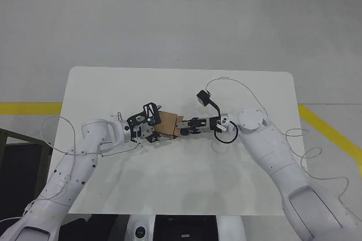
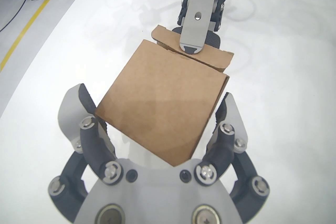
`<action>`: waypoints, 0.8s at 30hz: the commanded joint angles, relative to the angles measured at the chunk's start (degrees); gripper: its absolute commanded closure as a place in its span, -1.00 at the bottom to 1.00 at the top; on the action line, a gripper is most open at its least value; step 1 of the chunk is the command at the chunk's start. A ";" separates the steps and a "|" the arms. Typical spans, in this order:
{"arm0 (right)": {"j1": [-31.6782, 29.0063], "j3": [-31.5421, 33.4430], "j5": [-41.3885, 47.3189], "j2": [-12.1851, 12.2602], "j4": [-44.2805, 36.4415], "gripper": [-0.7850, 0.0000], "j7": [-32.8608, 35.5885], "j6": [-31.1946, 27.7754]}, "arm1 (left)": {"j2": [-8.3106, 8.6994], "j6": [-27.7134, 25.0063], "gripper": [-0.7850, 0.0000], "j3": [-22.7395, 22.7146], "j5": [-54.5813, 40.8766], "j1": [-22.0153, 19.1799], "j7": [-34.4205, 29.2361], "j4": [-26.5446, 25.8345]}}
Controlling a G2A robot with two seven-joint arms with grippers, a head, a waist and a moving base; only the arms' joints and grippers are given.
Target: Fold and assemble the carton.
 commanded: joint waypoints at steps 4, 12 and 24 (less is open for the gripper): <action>0.25 -0.21 -0.60 -0.08 -0.50 0.53 -0.58 0.59 | -0.02 0.05 -1.00 0.04 0.06 -0.07 -0.09 0.02; 0.75 -0.77 -1.62 -0.22 -1.60 0.56 -0.60 2.21 | -0.04 -0.11 -1.00 0.15 0.21 -0.17 0.13 -0.12; 1.79 -1.36 -1.74 -0.57 -1.92 0.56 0.13 2.95 | -0.07 -0.19 -1.00 0.28 0.22 -0.18 0.21 -0.05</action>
